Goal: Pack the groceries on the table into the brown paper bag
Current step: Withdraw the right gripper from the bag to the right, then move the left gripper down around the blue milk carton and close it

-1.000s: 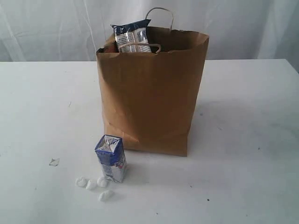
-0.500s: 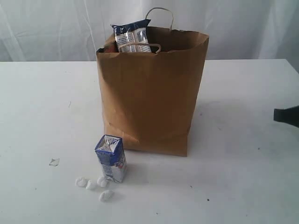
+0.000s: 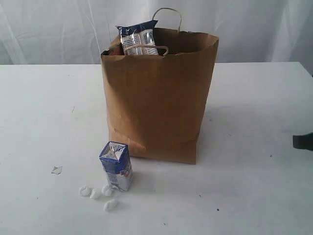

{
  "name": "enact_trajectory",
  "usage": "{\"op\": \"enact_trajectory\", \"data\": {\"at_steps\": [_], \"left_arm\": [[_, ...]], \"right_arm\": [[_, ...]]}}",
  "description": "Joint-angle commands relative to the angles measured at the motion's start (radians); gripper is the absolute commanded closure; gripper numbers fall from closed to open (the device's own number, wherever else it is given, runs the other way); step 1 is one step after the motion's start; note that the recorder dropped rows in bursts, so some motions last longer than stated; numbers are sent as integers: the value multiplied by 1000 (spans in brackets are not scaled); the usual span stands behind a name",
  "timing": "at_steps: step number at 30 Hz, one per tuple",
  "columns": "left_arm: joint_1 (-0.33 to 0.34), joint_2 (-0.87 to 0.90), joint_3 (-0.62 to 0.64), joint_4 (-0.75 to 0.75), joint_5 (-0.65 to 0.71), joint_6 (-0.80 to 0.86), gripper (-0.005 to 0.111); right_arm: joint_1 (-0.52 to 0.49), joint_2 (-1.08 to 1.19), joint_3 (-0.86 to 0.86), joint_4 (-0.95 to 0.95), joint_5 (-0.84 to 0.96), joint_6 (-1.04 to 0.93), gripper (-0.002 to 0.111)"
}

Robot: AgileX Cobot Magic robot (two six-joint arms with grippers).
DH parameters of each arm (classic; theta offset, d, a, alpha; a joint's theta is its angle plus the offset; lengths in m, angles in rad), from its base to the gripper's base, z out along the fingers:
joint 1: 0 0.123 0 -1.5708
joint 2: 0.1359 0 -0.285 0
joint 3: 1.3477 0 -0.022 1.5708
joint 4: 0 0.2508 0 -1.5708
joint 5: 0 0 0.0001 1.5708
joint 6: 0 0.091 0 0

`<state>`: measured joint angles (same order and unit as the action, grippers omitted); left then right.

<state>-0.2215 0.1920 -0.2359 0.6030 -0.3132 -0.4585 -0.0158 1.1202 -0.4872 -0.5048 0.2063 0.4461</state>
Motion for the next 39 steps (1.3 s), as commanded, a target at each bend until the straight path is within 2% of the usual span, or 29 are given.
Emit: {"op": "enact_trajectory", "data": {"at_steps": [1, 3, 8, 10, 12, 14, 16, 18, 21, 23, 25, 26, 27, 29, 30, 33, 36, 39], "left_arm": [[-1, 262, -129, -148, 555, 295, 107], [-1, 447, -188, -141, 823, 243, 107], [-1, 806, -275, -51, 1157, 94, 107], [-1, 888, -292, -70, 1236, 79, 107], [1, 940, -296, -153, 1296, 134, 107], [1, 953, -311, -278, 1313, 217, 107], [1, 947, -314, -390, 1283, 230, 107], [1, 926, -306, -592, 1135, 298, 107], [-1, 931, -276, -1096, 896, 562, 107], [-1, 965, -254, -1482, 857, 829, 107], [-1, 1011, -242, -1747, 861, 1066, 107], [-1, 1040, -242, -1826, 836, 1168, 107], [1, 1063, -248, -1856, 795, 1203, 107], [24, 1115, -280, -1817, 684, 1152, 107], [54, 1138, -303, -1771, 674, 1113, 107], [179, 1188, -375, -1571, 771, 1033, 107], [347, 1224, -433, -1265, 906, 870, 107], [484, 1220, -439, -1102, 1000, 804, 107]], "right_arm": [[-4, -4, 4, 3, -148, 90, 108], [-4, -4, 4, 4, -206, 121, 108], [-4, -4, 4, 16, -286, 144, 108], [-4, -4, 4, 16, -268, 144, 108], [-4, -4, 4, 16, -236, 144, 108], [-4, -4, 6, 16, -197, 144, 108], [-4, -4, 8, 16, -155, 142, 108], [-4, -2, 16, 16, -113, 142, 108], [-4, -2, 38, 14, -96, 132, 108], [-4, -2, 54, 14, -118, 132, 108], [-4, -2, 62, 14, -143, 134, 108], [-4, -2, 63, 14, -152, 134, 108], [-4, -2, 63, 14, -155, 134, 108], [-4, -2, 63, 14, -162, 134, 108], [-4, -2, 63, 14, -162, 134, 108], [-4, -2, 63, 14, -162, 134, 108], [-4, -2, 63, 14, -161, 137, 108], [-4, -2, 63, 14, -161, 144, 108]]}}
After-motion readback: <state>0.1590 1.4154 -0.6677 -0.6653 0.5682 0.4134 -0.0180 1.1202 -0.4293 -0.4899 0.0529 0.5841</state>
